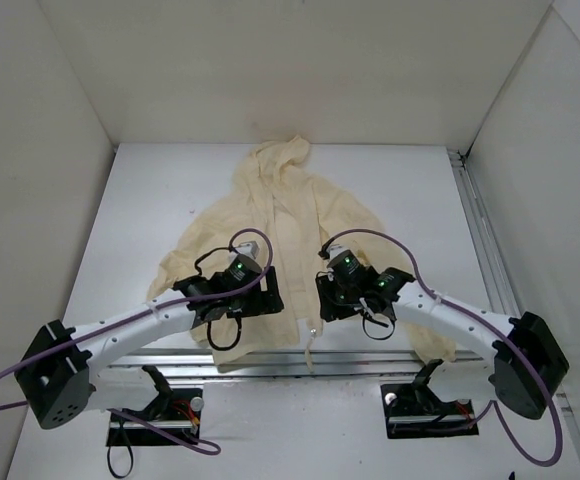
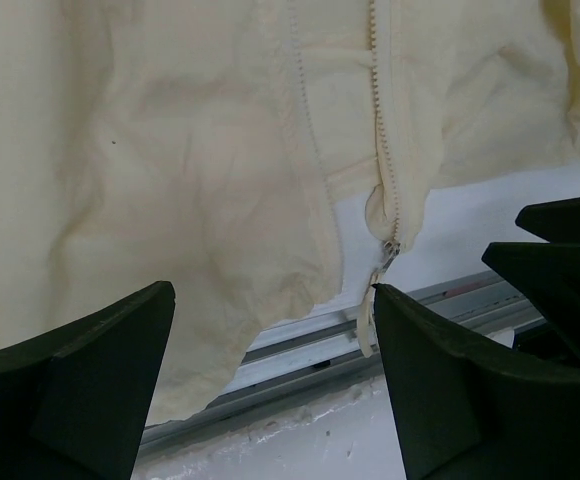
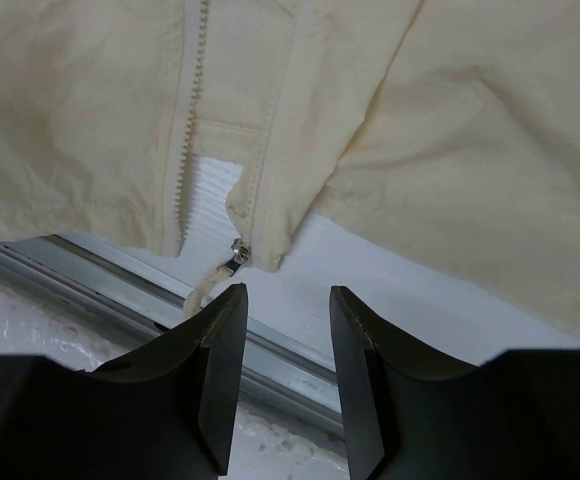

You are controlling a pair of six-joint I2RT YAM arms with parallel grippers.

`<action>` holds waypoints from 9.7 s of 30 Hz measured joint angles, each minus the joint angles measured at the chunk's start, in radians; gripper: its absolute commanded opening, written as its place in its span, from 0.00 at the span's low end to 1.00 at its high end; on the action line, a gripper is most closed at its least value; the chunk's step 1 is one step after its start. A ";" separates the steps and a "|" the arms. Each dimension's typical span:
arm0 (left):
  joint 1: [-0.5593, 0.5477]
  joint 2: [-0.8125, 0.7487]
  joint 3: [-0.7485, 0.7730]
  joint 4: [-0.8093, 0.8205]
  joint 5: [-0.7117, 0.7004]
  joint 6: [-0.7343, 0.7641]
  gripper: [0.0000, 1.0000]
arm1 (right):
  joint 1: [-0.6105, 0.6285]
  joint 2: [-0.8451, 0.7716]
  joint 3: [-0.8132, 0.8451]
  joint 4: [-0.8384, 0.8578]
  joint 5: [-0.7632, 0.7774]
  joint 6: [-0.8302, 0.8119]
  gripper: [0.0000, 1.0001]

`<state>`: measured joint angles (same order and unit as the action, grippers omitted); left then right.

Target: Zip up the jacket

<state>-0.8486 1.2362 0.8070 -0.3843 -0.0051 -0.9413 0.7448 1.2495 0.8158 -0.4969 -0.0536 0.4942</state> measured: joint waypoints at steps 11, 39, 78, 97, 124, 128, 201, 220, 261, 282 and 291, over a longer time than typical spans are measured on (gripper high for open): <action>-0.001 -0.019 -0.019 0.007 -0.019 -0.039 0.78 | 0.000 0.108 -0.019 0.050 -0.030 -0.016 0.36; -0.001 -0.035 -0.033 0.008 -0.022 -0.039 0.79 | -0.053 0.201 -0.078 0.177 -0.157 -0.069 0.35; -0.002 0.106 0.048 0.005 0.053 -0.039 0.53 | -0.022 0.073 -0.071 0.206 -0.031 0.049 0.00; -0.117 0.264 0.145 -0.045 0.095 -0.124 0.53 | -0.119 -0.004 -0.103 0.191 -0.002 0.078 0.00; -0.196 0.358 0.147 -0.144 0.013 -0.245 0.40 | -0.158 -0.056 -0.139 0.189 -0.040 0.052 0.00; -0.197 0.361 0.147 -0.143 0.004 -0.246 0.41 | -0.159 -0.066 -0.140 0.190 -0.045 0.051 0.00; -0.185 0.491 0.332 -0.449 -0.110 -0.245 0.49 | -0.249 -0.210 -0.211 0.187 -0.108 0.000 0.00; -0.198 0.462 0.340 -0.401 -0.078 -0.169 0.52 | -0.249 -0.210 -0.211 0.186 -0.124 -0.014 0.00; -0.198 0.485 0.259 -0.285 -0.021 -0.098 0.39 | -0.249 -0.208 -0.211 0.186 -0.136 -0.017 0.00; -0.137 0.443 0.182 -0.051 0.090 -0.076 0.00 | -0.249 -0.208 -0.206 0.182 -0.151 -0.023 0.00; -0.045 0.173 0.139 -0.003 -0.062 0.043 0.00 | -0.250 -0.273 -0.108 0.161 -0.231 -0.072 0.00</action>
<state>-0.8940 1.4090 0.9459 -0.3874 -0.0673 -0.8978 0.4946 0.9768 0.7078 -0.3355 -0.2844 0.4221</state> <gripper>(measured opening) 0.006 0.007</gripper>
